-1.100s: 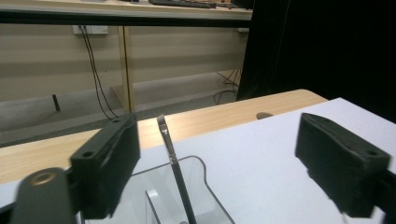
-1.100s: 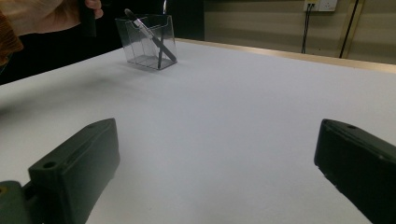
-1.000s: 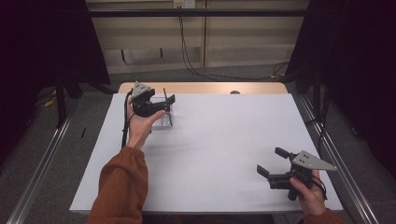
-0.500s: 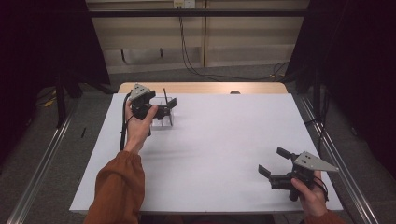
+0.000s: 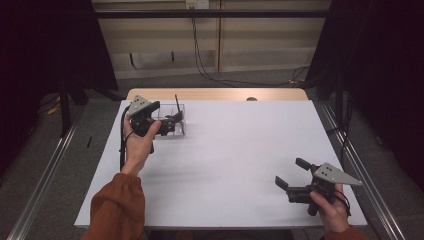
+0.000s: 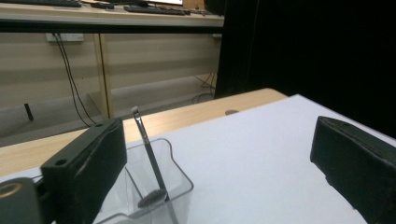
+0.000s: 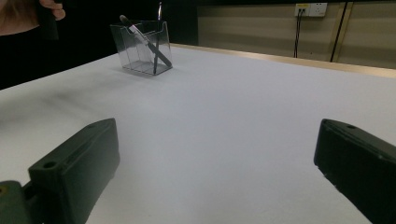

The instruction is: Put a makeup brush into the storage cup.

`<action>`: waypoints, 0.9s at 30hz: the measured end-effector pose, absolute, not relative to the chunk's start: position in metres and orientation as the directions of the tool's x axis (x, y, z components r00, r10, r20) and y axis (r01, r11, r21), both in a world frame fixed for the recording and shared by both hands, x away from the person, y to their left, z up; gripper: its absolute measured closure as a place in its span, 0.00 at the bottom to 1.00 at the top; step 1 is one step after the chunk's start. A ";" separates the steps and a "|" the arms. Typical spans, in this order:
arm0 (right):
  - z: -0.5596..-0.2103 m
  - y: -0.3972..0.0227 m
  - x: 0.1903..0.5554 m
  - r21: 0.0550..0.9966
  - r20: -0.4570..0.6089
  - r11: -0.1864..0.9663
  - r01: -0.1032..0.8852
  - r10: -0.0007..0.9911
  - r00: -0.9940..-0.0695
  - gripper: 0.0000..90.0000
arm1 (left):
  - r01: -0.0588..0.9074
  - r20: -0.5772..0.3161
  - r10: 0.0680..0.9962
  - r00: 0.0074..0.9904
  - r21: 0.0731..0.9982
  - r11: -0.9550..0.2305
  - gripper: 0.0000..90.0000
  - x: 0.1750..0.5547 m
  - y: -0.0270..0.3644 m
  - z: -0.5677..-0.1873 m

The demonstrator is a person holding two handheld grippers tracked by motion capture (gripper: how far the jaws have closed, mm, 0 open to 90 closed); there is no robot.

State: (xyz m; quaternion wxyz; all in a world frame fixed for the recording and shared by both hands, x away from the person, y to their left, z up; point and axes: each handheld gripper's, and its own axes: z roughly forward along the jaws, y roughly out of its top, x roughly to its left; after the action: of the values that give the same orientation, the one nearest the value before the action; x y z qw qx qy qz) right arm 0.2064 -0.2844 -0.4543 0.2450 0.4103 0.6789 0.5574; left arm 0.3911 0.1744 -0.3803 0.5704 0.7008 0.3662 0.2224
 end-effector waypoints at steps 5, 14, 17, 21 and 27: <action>-0.454 -0.286 0.205 0.959 0.125 0.038 0.282 0.833 -0.539 0.00 | 0.246 -0.097 0.772 0.628 0.966 -0.078 0.05 0.383 0.181 -0.378; -0.454 -0.284 0.206 0.958 0.114 0.054 0.282 0.831 -0.545 0.00 | 0.222 -0.065 0.767 0.638 0.970 -0.103 0.04 0.370 0.187 -0.385; -0.455 -0.285 0.206 0.958 0.112 0.056 0.282 0.831 -0.544 0.00 | 0.223 -0.068 0.767 0.638 0.970 -0.099 0.04 0.367 0.190 -0.387; -0.454 -0.285 0.205 0.958 0.113 0.053 0.281 0.832 -0.543 0.00 | 0.228 -0.075 0.771 0.632 0.969 -0.093 0.04 0.362 0.197 -0.391; -0.454 -0.286 0.204 0.959 0.117 0.047 0.280 0.834 -0.539 0.00 | 0.244 -0.083 0.778 0.623 0.965 -0.093 0.04 0.352 0.208 -0.399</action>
State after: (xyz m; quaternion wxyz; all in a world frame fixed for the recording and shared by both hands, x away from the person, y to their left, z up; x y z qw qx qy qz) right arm 0.2044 -0.2858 -0.4539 0.2495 0.4100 0.6790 0.5556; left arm 0.3517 0.2077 -0.3994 0.5662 0.7008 0.3646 0.2355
